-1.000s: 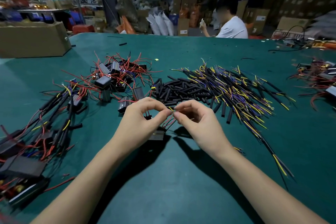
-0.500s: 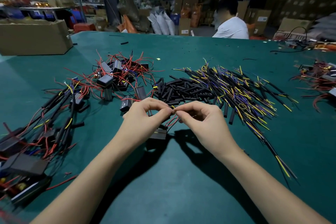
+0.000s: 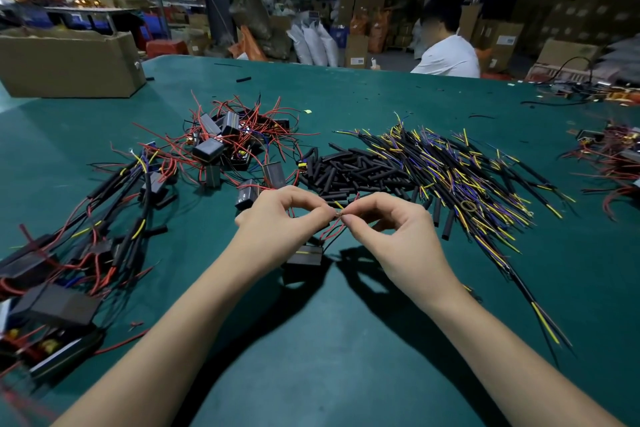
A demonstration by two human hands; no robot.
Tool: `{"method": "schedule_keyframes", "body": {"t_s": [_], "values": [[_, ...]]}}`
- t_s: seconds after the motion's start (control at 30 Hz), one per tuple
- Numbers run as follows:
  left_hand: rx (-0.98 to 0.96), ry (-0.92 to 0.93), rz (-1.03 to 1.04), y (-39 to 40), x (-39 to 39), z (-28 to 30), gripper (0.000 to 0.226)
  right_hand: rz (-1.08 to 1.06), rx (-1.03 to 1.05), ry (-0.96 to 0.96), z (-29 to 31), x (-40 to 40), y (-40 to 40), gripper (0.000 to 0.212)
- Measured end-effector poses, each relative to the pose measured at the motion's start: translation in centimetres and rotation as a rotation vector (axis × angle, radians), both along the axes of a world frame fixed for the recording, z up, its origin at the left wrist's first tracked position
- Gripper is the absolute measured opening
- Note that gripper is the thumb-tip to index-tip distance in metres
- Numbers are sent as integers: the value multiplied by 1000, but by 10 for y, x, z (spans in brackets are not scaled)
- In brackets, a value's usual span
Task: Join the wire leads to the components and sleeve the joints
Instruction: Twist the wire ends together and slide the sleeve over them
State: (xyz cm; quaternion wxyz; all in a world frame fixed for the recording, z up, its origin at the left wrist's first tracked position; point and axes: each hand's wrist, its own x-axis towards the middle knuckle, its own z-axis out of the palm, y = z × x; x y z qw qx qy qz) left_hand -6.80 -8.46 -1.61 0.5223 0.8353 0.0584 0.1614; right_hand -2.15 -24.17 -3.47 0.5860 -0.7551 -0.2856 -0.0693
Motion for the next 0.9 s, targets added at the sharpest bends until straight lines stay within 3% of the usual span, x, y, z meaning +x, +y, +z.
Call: {"method": "schedule_keyframes", "body": {"t_s": [0.13, 0.27, 0.4, 0.57, 0.73, 0.9], "values": [[0, 19, -1, 1, 0, 0, 24, -8, -68, -169, 2, -2, 0, 12], [26, 3, -36, 3, 0, 1, 21, 11, -22, -11, 1, 0, 0, 15], [374, -182, 63, 2, -3, 0, 14, 31, 36, 123, 0, 5, -1, 14], [732, -398, 25, 3, -4, -6, 18, 57, 82, 254, 0, 5, -2, 12], [864, -458, 33, 2, -1, -8, 13, 82, 91, 336, 1, 4, -2, 10], [850, -439, 42, -1, 1, -9, 11, 77, 32, 196, 2, 2, -1, 15]]}}
